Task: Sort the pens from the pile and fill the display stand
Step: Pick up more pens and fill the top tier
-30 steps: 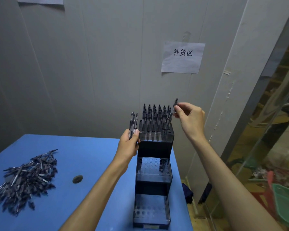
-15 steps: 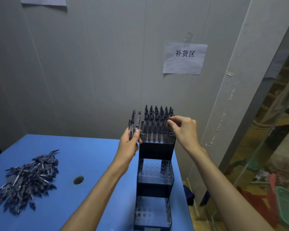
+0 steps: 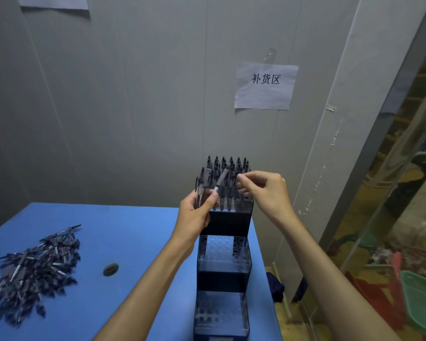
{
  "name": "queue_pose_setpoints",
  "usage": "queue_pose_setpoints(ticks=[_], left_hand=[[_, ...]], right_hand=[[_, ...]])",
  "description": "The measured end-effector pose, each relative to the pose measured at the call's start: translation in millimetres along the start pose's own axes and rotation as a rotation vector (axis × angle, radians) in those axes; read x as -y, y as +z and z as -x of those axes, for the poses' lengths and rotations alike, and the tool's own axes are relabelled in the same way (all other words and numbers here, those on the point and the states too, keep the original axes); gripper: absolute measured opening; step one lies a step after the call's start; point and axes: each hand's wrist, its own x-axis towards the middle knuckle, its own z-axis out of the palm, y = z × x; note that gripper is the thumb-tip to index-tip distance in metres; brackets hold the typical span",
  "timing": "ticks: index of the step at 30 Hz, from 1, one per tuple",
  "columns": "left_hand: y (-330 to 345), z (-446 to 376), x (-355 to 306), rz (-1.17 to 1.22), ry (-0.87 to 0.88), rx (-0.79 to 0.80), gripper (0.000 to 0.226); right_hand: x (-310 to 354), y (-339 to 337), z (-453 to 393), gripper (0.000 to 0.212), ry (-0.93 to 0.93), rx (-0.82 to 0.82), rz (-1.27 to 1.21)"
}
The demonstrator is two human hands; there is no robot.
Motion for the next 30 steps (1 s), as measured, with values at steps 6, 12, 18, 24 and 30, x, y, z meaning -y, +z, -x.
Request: queue_pose_setpoints(ticks=[6, 12, 18, 24, 30], left_hand=[[11.1, -1.2, 2.9, -0.072, 0.011, 0.022, 0.013], [6.3, -2.5, 1.3, -0.058, -0.031, -0.048, 0.018], [-0.9, -3.4, -0.3, -0.075, -0.029, -0.095, 0.019], [0.0, -2.9, -3.9, -0.063, 0.014, -0.064, 0.024], [-3.1, -2.8, -5.8, -0.126, 0.01, -0.065, 0.019]], right_hand=[[2.4, 3.5, -0.5, 0.021, 0.046, 0.051, -0.23], [-2.9, -7.5, -3.1, 0.014, 0.069, 0.053, -0.284], [-9.0, -12.2, -0.7, 0.012, -0.031, 0.114, 0.005], [4.8, -1.9, 6.1, 0.019, -0.257, 0.258, 0.425], [9.4, -5.2, 4.7, 0.01, -0.213, 0.322, 0.4]])
